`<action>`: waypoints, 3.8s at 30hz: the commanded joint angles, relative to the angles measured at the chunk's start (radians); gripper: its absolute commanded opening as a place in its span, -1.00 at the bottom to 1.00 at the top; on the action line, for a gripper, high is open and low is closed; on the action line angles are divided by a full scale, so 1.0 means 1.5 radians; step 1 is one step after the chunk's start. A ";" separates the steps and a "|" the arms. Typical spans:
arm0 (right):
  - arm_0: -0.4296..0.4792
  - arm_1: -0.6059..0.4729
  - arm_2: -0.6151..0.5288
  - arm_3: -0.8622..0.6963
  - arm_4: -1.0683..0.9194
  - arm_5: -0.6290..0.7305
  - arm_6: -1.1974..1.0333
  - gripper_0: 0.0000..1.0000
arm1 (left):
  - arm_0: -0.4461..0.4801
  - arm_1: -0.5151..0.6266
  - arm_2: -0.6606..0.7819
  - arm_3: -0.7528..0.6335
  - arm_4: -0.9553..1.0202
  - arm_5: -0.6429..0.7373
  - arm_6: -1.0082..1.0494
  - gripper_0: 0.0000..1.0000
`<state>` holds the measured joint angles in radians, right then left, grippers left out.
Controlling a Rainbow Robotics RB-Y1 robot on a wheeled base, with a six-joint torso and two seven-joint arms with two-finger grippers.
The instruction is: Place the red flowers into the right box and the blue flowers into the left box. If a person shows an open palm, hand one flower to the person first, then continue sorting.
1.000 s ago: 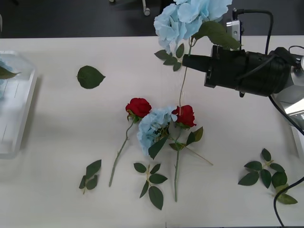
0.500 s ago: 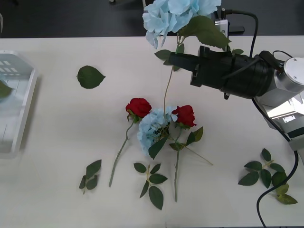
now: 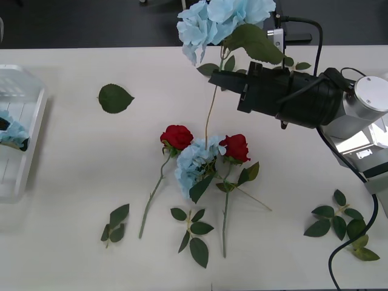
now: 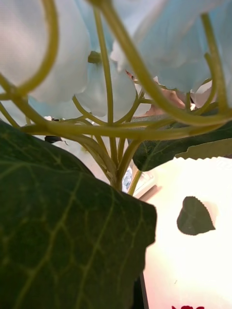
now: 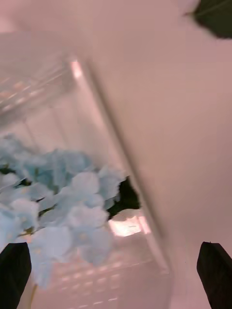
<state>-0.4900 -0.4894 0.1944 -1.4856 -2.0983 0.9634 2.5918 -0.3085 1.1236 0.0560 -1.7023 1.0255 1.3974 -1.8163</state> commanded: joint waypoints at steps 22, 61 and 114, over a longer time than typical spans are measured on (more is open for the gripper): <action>-0.028 0.018 0.036 -0.016 -0.007 -0.026 -0.051 -1.00 | 0.229 -0.177 -0.050 -0.311 0.525 -0.333 -0.105 1.00; -0.028 0.032 0.047 -0.015 -0.007 -0.027 -0.110 -1.00 | 0.019 -0.435 -0.347 -0.121 0.207 -0.485 -0.103 -1.00; 0.048 -0.101 -0.036 -0.010 0.200 0.140 -0.095 1.00 | -0.011 -0.290 -0.268 -0.121 0.296 -0.526 -0.105 -1.00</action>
<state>-0.4277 -0.5953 0.1853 -1.4855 -1.8418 1.1446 2.4463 -0.2863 0.6059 -0.4179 -1.8697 1.4407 0.5946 -1.9446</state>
